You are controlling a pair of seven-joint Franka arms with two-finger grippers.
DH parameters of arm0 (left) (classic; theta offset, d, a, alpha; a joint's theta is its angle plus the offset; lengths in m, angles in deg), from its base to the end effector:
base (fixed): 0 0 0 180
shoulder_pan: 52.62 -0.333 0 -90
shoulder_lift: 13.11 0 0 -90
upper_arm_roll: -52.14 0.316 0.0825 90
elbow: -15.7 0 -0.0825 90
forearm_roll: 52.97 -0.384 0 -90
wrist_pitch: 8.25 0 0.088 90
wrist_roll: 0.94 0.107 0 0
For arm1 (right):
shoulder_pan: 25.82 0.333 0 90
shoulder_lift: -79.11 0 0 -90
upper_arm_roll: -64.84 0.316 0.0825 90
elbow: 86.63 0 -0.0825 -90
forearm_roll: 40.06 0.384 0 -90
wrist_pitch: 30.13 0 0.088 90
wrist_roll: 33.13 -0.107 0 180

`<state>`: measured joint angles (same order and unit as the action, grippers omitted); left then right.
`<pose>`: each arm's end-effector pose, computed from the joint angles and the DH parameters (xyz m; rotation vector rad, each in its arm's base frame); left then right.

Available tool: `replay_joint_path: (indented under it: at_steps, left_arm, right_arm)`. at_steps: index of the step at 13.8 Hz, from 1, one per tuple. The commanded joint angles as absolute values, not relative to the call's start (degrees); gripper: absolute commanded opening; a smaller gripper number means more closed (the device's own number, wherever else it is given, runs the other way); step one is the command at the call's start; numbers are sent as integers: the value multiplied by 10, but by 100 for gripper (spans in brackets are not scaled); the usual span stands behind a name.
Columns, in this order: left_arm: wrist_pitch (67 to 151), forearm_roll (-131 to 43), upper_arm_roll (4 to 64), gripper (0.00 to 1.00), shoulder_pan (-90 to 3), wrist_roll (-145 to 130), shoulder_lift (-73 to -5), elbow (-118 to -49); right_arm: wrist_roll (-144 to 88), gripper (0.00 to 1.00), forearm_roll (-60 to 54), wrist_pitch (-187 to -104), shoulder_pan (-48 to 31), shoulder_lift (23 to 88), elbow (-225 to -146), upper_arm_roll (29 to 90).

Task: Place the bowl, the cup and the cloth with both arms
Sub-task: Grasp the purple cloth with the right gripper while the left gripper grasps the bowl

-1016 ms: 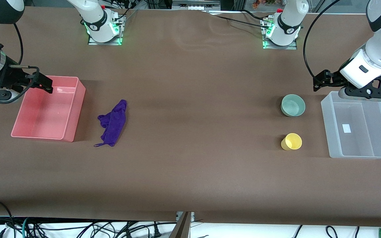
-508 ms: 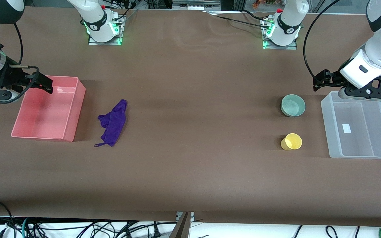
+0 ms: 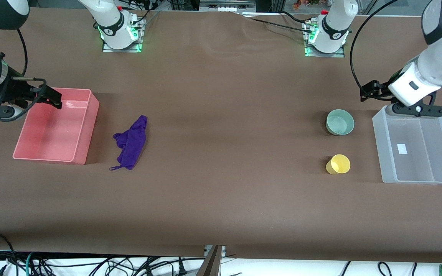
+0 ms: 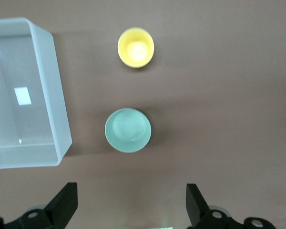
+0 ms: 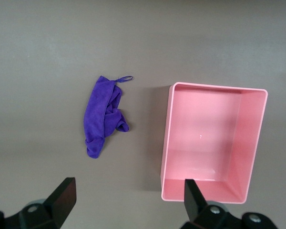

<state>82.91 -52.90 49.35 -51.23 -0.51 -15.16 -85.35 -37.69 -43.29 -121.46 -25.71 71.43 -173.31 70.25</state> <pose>0.5490 -0.0399 0.5163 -3.1182 0.1255 0.3263 0.5934 0.0478 0.5771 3.0924 0.0294 -0.0746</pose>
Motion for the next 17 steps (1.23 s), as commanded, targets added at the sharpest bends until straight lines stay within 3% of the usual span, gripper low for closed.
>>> replay_joint_path:
  at_steps: [1, 5, 9, 12, 15, 16, 17]
  left_arm:
    - [822, -524, 495, 100, -542, 65, -193, -851]
    - [893, -536, 495, 100, -574, 270, -266, -876]
    - [1070, -546, 494, 100, -575, 361, -268, -1012]
    - [1231, -554, 494, 100, -575, 426, -271, -1124]
    - [1295, -559, 493, 100, -575, 431, -317, -1146]
    - [1305, -559, 493, 97, -574, 432, -323, -1146]
    - [1313, -562, 493, 68, -574, 447, -330, -1146]
  right_arm:
    - [-386, 100, -430, -1249, -259, 687, -1763, 707]
    - [-390, 100, -429, -1459, -259, 643, -1919, 727]
    - [-395, 100, -428, -1668, -238, 558, -2004, 736]
    - [-395, 100, -428, -1740, -221, 518, -2027, 736]
    - [-394, 98, -429, -1754, -220, 500, -2033, 736]
    - [-391, 74, -429, -1765, -219, 493, -2033, 736]
    - [-386, 34, -429, -1765, -219, 491, -2033, 736]
